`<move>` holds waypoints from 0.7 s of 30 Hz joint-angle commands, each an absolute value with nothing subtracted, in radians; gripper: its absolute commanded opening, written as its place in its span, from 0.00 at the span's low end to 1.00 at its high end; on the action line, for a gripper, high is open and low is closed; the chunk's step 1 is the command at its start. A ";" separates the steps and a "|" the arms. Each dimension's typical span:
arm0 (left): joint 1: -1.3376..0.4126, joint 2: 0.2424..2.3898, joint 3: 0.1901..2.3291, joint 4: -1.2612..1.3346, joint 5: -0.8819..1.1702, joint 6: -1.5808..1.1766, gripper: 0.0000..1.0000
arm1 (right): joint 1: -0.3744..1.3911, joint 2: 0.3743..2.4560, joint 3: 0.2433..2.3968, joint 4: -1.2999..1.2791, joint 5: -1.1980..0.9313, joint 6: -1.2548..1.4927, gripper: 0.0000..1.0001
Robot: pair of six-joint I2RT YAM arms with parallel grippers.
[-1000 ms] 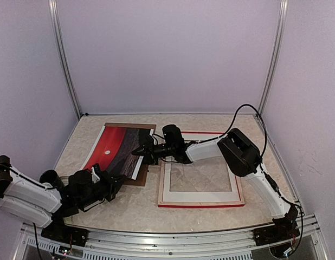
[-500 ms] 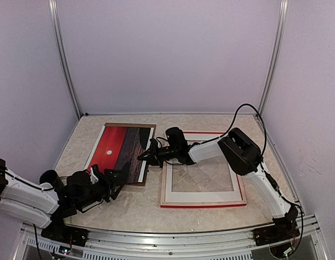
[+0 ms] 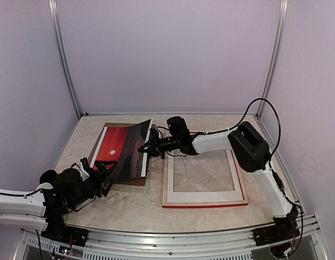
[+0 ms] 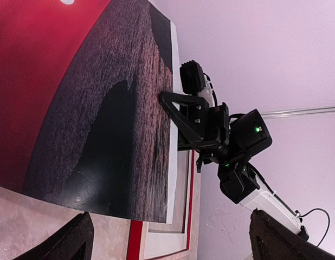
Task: Put the photo into the frame
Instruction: Pass from the left arm to the right, then turn over the photo.
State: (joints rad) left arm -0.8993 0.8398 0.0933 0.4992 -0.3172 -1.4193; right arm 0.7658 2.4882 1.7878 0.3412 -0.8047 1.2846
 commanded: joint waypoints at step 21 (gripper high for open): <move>-0.819 0.742 0.159 0.297 -0.311 -1.303 0.99 | 0.605 1.888 1.455 -0.097 -0.769 0.826 0.07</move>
State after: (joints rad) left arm -0.8379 0.7300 0.1204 0.3019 -0.3359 -1.3415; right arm 0.6323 2.0228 1.5017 0.0132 -0.7765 0.9489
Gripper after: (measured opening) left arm 0.988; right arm 0.067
